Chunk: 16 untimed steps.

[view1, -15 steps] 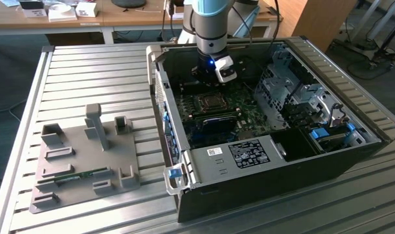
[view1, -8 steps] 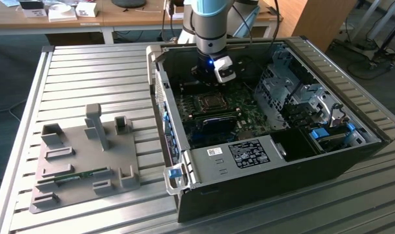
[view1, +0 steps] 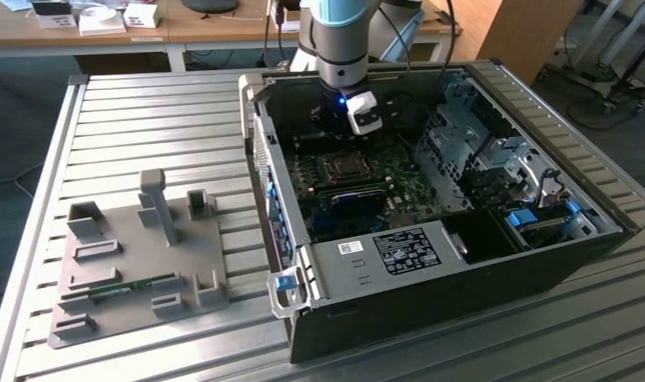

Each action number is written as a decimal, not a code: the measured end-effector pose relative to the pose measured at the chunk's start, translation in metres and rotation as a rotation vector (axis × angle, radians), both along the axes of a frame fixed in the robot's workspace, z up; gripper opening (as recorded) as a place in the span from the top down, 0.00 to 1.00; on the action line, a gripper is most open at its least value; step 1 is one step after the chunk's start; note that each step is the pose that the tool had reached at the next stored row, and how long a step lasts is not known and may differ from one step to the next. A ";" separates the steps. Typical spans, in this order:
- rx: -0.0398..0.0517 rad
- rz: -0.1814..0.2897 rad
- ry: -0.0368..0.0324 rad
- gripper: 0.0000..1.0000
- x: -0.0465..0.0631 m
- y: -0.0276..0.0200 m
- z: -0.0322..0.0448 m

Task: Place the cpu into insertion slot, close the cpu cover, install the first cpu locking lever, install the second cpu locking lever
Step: 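Install the first cpu locking lever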

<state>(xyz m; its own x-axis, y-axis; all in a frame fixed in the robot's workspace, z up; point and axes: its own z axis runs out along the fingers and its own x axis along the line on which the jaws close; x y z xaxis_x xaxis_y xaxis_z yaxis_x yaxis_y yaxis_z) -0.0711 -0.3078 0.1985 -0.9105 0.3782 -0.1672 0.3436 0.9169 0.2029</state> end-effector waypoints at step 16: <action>0.0014 0.000 -0.0117 0.89 -0.001 -0.0053 -0.0013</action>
<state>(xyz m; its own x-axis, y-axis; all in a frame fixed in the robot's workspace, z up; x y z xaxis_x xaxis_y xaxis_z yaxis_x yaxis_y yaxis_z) -0.0725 -0.3130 0.1971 -0.9086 0.3783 -0.1773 0.3410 0.9167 0.2082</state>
